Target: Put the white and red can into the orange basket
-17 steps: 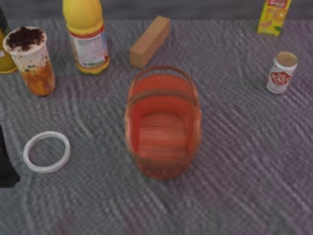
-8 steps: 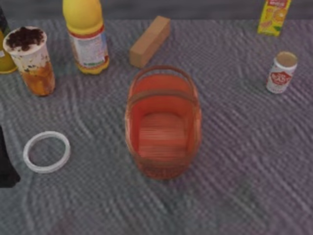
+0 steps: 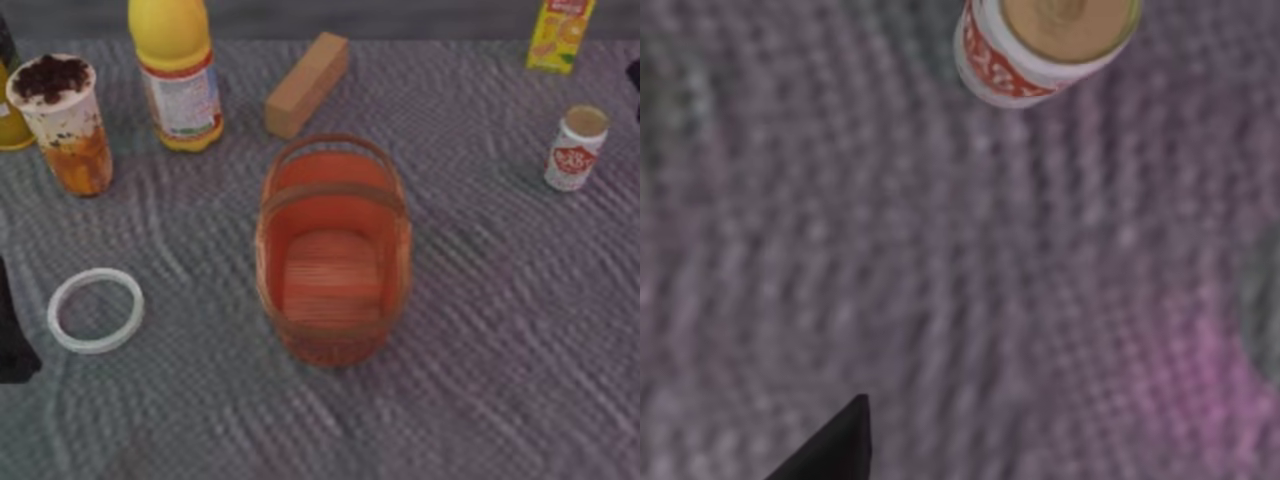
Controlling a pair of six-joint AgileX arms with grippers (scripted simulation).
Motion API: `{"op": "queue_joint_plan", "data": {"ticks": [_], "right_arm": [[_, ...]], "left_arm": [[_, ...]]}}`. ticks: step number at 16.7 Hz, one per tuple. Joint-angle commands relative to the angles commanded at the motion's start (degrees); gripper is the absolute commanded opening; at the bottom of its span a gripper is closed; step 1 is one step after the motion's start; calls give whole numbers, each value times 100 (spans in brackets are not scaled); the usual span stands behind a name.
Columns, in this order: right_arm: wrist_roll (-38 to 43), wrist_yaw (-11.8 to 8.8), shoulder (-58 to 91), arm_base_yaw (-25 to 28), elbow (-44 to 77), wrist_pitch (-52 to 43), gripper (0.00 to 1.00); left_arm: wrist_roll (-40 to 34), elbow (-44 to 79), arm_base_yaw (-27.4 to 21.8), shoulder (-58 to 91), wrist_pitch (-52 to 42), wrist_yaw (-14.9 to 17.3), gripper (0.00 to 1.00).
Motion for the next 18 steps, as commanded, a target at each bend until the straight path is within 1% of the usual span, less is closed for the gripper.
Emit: {"op": "queue_joint_plan", "data": {"ticks": [3,6,10,13,18], "right_arm": [[-433,-44,1563,57,1650,-812,100],[-798,-86,2883,108,3105,-1426,100],[-1151,-136,4115,165,4512,-1933,100],[-1279,-157,4543,191,4995,-2088,100],[-1292,-160,4583,193,5039,-2101,100]], "left_arm": [[0,0,0,0,0,0,100],[0,0,0,0,0,0,100],[0,0,0,0,0,0,100],[0,0,0,0,0,0,100],[0,0,0,0,0,0,100]]}}
